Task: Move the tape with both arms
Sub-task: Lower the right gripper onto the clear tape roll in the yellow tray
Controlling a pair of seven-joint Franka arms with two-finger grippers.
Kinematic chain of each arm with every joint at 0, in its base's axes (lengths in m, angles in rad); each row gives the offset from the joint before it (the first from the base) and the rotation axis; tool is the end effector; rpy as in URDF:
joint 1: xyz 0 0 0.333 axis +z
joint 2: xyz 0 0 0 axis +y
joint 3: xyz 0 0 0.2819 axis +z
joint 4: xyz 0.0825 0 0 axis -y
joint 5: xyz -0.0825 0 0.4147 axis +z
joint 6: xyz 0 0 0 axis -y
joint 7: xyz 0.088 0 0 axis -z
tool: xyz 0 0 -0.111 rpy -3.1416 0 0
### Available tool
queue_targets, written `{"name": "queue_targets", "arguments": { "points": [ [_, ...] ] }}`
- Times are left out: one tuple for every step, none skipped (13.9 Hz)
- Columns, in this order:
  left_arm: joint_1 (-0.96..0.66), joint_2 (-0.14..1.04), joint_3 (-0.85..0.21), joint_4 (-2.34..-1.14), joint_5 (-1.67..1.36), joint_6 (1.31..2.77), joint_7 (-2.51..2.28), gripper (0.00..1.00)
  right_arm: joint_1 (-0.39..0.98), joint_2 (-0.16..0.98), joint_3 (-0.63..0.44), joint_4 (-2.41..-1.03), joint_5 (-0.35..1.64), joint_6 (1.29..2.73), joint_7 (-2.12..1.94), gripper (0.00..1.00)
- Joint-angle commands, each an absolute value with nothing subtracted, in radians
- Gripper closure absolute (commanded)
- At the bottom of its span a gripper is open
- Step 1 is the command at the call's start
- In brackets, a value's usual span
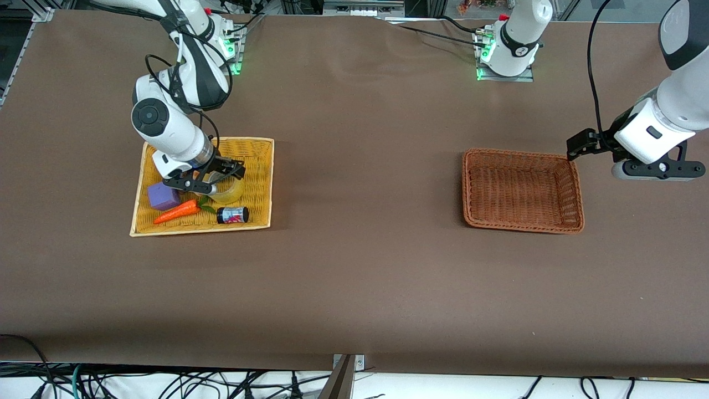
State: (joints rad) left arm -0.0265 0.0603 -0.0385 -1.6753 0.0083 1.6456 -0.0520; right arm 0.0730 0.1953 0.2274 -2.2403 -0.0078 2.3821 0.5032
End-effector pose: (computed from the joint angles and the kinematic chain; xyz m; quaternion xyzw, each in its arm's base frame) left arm 0.5984 -0.0376 0.5043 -0.9990 0.0070 0.0447 0.0056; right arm 0.5246 0.1652 0.2187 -0.9945 0.0998 0.0298 0.0083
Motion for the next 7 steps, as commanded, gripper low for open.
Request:
{"name": "queue_targets", "arguments": {
  "points": [
    [-0.037,0.058,-0.031,-1.672,0.032,1.634,-0.04,0.0,0.074,0.207,0.23,-2.263,-0.02,2.433,0.518,0.0],
    [-0.037,0.058,-0.031,-1.672,0.032,1.634,-0.04,0.0,0.077,0.216,0.23,-2.263,-0.024,2.444,0.518,0.0],
    [-0.037,0.058,-0.031,-1.672,0.032,1.634,-0.04,0.0,0.077,0.228,0.23,-2.263,-0.026,2.459,0.518,0.0],
    [-0.037,0.058,-0.031,-1.672,0.032,1.634,-0.04,0.0,0.083,0.241,0.23,-2.263,-0.026,2.47,0.518,0.0],
    [-0.037,0.06,-0.031,-1.672,0.032,1.634,-0.04,0.0,0.097,0.25,0.23,-2.263,-0.026,2.479,0.517,0.0],
    [-0.037,0.058,-0.031,-1.672,0.032,1.634,-0.04,0.0,0.1,0.261,0.23,-2.263,-0.028,2.488,0.518,0.0],
    [-0.037,0.06,-0.031,-1.672,0.032,1.634,-0.04,0.0,0.1,0.271,0.23,-2.263,-0.029,2.5,0.518,0.0]
  ]
}}
